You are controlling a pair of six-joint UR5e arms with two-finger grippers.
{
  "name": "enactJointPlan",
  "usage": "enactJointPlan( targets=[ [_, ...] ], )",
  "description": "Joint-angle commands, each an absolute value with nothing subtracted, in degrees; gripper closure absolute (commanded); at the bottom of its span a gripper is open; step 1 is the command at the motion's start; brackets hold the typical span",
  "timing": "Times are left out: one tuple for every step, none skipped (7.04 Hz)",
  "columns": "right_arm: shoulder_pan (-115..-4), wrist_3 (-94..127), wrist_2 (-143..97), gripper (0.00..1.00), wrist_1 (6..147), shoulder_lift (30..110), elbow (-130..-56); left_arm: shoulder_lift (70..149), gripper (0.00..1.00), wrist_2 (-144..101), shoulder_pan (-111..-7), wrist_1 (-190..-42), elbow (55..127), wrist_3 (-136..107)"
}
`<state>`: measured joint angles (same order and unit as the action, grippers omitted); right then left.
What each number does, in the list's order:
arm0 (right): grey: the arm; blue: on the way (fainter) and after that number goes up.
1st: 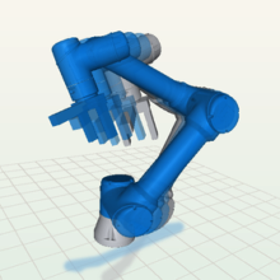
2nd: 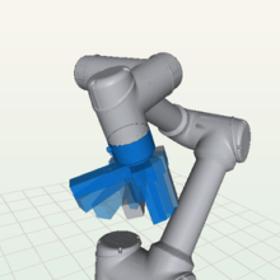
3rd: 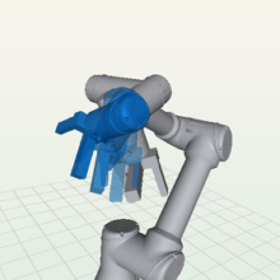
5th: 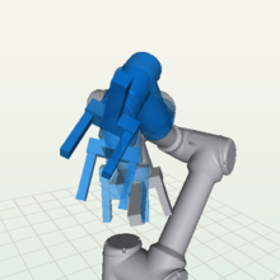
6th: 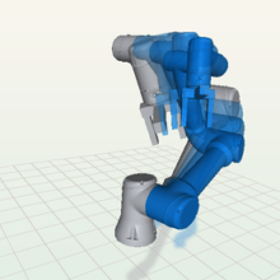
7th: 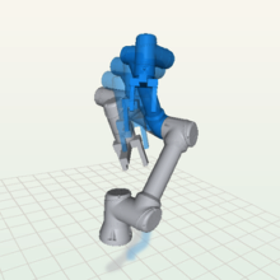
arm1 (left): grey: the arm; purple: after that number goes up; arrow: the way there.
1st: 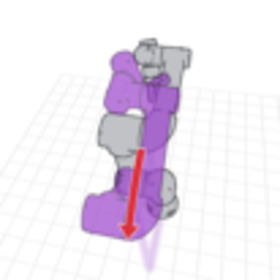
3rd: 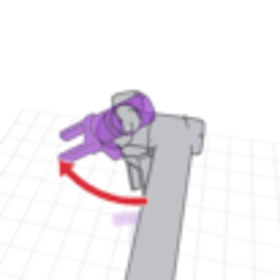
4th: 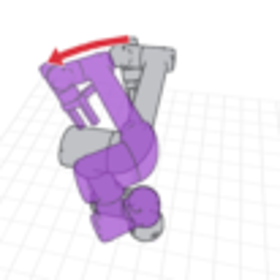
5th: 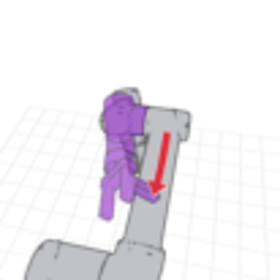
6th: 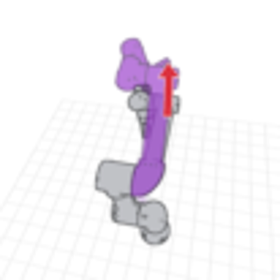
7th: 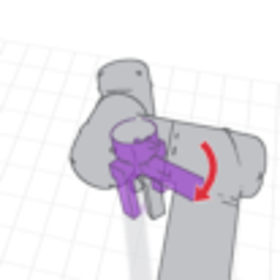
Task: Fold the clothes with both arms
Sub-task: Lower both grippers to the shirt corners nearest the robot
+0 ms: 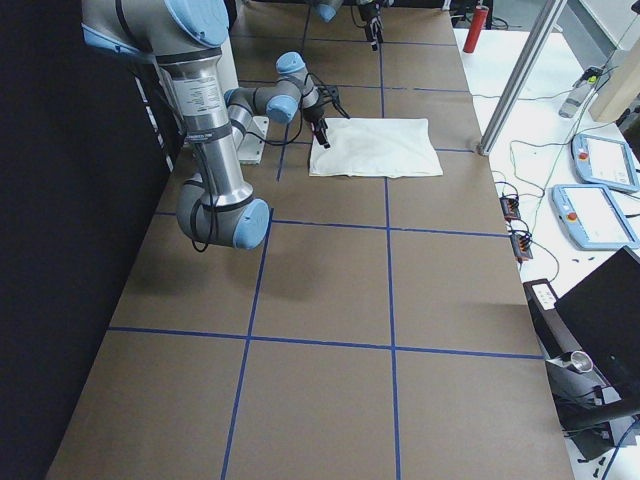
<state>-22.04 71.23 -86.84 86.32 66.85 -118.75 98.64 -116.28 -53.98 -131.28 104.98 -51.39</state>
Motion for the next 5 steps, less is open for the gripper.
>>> enactJointPlan(
  targets=[
    [-24.5,87.9,-89.1,0.00,79.1,67.3,-119.0,98.2,0.00,-111.7,-45.5,-131.2,111.5,-70.0],
    [-24.4,94.6,-88.9,0.00,77.9,67.8,-118.9,98.1,0.00,-107.2,-40.0,-131.2,112.7,-78.4],
    [-24.4,97.5,-88.6,0.00,77.9,67.9,-118.8,98.2,0.10,-99.7,-32.9,-131.2,112.9,-88.1],
    [-24.5,99.8,-88.5,0.00,77.8,68.0,-118.7,98.7,0.24,-93.3,-26.3,-131.2,112.6,-97.5],
    [-24.5,99.9,-88.5,0.00,77.8,67.9,-118.7,99.0,0.24,-88.6,-21.6,-131.2,112.2,-102.2]
  ],
)
